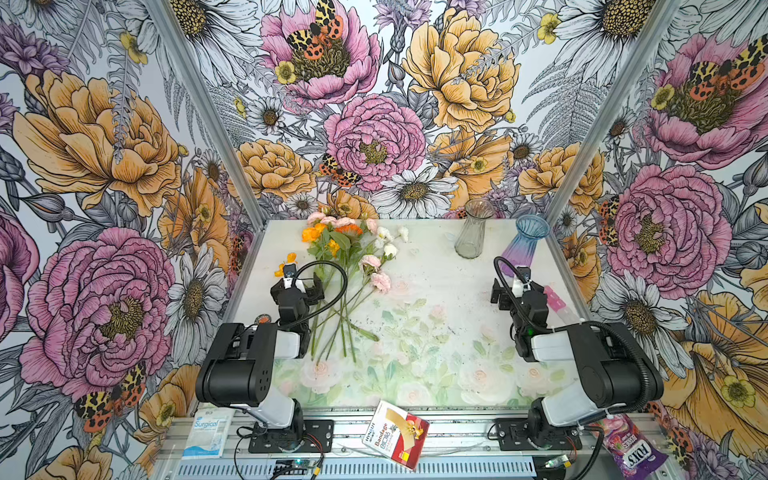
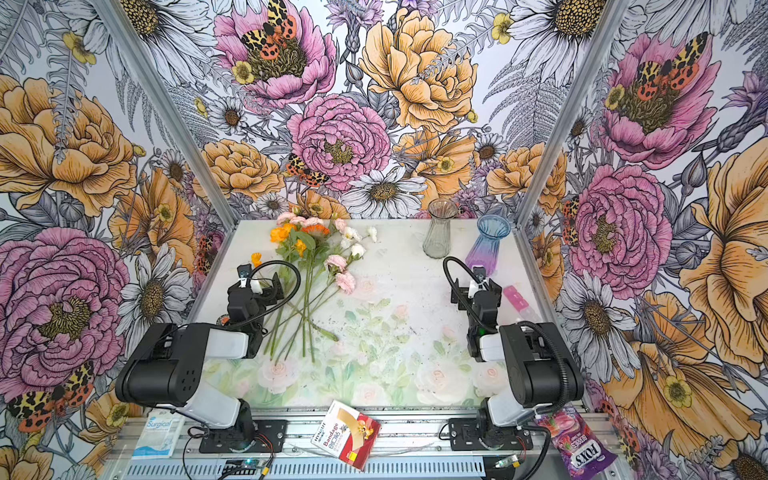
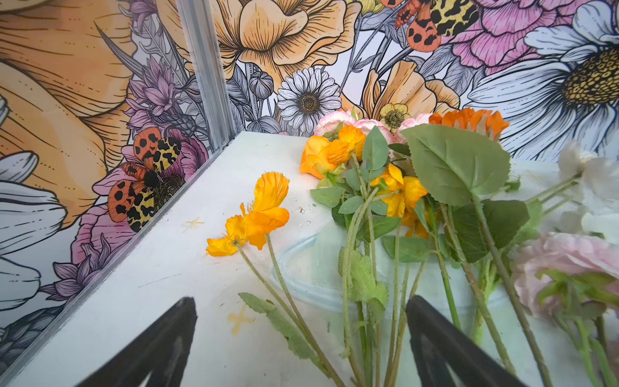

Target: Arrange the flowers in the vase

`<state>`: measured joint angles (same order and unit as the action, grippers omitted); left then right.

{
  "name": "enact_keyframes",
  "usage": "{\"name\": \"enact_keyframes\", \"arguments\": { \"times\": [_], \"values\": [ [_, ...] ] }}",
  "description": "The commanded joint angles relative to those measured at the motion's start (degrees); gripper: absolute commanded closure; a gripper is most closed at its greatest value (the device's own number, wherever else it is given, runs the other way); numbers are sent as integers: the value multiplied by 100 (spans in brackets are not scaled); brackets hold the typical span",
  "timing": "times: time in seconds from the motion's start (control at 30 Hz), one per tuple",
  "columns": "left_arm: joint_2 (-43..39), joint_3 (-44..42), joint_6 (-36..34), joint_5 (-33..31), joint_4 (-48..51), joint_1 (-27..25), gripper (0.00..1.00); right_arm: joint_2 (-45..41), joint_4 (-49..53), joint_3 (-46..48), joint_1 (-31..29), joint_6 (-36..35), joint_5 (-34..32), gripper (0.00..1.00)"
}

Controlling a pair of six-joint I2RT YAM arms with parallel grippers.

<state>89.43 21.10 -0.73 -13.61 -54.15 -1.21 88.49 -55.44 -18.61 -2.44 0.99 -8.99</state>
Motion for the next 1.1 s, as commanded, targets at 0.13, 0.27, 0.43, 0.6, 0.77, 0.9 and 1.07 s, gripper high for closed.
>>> {"name": "enact_keyframes", "arguments": {
  "times": [0.13,0.27,0.43,0.6,0.77,0.9,1.07],
  "values": [
    [-58,26,56,121,-30,34,1,-42,30,-121,15,121,-139,0],
    [-57,17,75,304,-30,75,1,-38,149,-199,31,208,-280,0],
    [-57,31,73,376,-15,93,1,-42,280,-253,104,251,-162,1],
    [-58,33,65,473,-2,111,1,-38,301,-271,112,243,-124,0],
    [-61,39,47,523,11,113,1,-47,268,-240,103,235,-120,1],
    [-66,39,58,539,5,113,1,-90,86,-119,103,150,92,1],
    [-258,-1,63,443,67,91,1,-730,227,102,94,162,60,0]
  ]
}}
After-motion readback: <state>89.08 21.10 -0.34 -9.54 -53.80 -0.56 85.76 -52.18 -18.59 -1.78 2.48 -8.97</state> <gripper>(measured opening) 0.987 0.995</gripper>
